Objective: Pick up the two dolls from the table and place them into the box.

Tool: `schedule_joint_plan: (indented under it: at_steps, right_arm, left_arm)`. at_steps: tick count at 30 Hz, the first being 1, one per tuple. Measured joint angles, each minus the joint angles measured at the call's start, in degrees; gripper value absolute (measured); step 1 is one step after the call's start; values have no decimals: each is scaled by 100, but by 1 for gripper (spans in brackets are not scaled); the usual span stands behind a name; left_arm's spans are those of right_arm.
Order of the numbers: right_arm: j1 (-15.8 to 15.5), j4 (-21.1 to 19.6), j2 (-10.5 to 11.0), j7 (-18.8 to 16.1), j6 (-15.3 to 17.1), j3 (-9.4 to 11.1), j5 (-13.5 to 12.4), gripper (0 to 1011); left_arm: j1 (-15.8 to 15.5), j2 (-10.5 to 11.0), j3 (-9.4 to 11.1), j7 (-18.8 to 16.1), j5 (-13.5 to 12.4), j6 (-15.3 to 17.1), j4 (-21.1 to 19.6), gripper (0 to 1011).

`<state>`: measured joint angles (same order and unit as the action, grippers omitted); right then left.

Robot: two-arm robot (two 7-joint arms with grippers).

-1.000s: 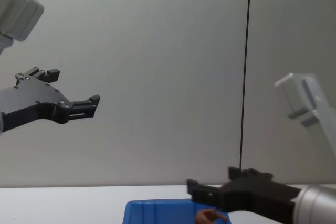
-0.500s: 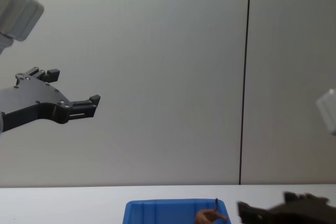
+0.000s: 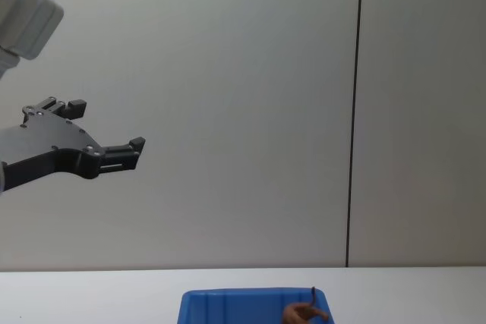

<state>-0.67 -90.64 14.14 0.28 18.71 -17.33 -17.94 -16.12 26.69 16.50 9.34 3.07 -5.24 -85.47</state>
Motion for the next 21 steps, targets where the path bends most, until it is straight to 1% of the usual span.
schedule_joint_plan:
  at_steps: [4, 9, 12, 14, 19, 20, 21]
  right_arm:
    - [-21, 107, 16, -61, 44, 25, -89, 1001]
    - [-4, 293, 15, -148, 48, 43, -140, 1001]
    - [20, 385, 8, -188, 45, 50, -148, 1001]
    - [66, 541, -9, -247, 27, 55, -151, 1001]
    - [150, 781, -44, -337, -27, 62, -133, 1000]
    - [164, 815, -49, -354, -42, 62, -124, 995]
    - [195, 896, -62, -380, -68, 64, -108, 964]
  left_arm:
    - [0, 0, 0, 0, 0, 0, 0, 1001]
    - [0, 0, 0, 0, 0, 0, 0, 1001]
    - [0, 0, 0, 0, 0, 0, 0, 1001]
    - [0, 0, 0, 0, 0, 0, 0, 1001]
    - [0, 0, 0, 0, 0, 0, 0, 1001]
    - [0, 0, 0, 0, 0, 0, 0, 1001]
    - [0, 0, 0, 0, 0, 0, 0, 1001]
